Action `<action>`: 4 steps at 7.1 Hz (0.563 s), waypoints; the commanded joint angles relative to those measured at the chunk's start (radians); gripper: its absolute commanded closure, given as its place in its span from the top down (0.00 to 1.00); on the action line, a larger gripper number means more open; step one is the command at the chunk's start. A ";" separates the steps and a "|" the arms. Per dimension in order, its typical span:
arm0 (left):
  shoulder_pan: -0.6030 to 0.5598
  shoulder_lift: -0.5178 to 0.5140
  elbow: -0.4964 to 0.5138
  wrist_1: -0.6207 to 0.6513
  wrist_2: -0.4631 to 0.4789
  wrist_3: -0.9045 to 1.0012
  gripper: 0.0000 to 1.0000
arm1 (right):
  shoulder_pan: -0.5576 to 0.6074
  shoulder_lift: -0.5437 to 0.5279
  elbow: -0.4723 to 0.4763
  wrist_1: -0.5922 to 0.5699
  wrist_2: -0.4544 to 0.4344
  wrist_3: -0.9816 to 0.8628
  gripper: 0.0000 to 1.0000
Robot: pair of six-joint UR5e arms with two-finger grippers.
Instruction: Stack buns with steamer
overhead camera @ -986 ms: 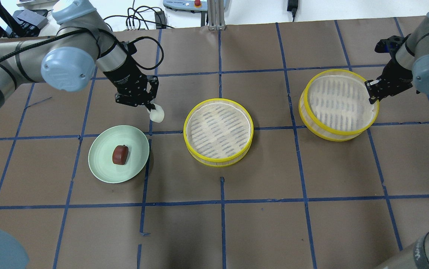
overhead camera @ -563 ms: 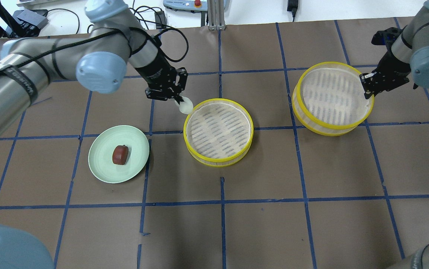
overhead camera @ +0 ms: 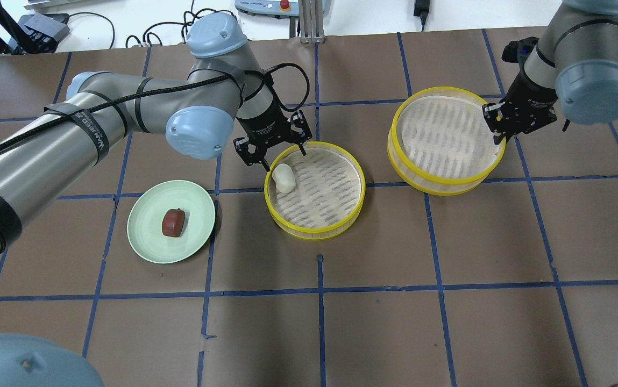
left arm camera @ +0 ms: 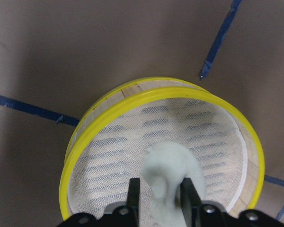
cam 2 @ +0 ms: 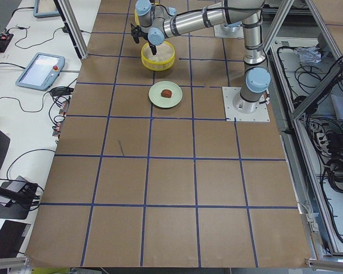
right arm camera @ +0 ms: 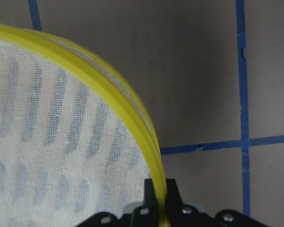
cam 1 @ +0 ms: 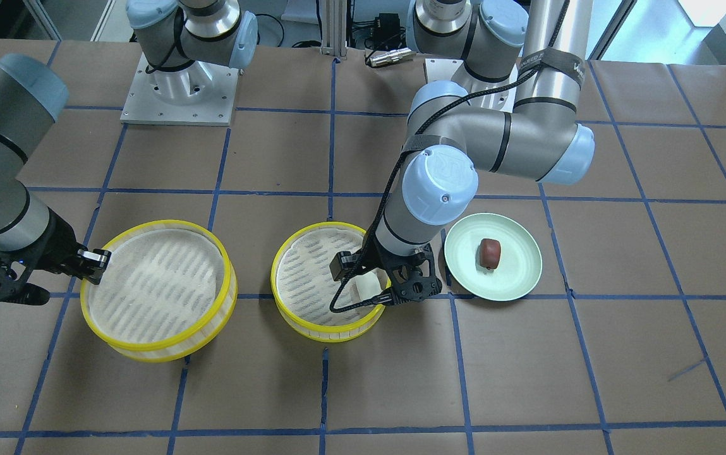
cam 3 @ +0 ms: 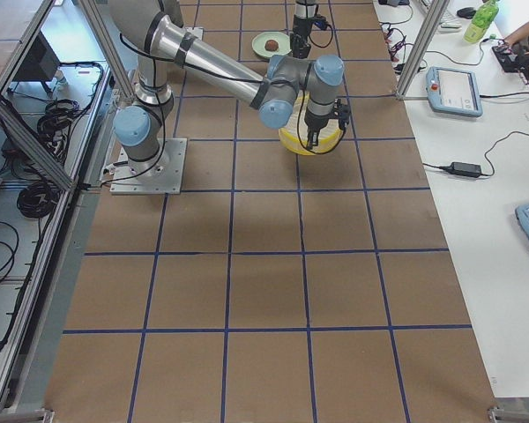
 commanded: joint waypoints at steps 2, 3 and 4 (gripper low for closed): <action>0.121 0.044 -0.104 -0.080 0.185 0.380 1.00 | 0.154 -0.034 -0.002 0.016 -0.005 0.225 0.08; 0.209 0.069 -0.188 -0.078 0.185 0.509 1.00 | 0.237 -0.037 -0.002 0.014 -0.040 0.332 0.08; 0.286 0.075 -0.251 -0.078 0.190 0.572 1.00 | 0.326 -0.037 -0.002 0.014 -0.045 0.458 0.08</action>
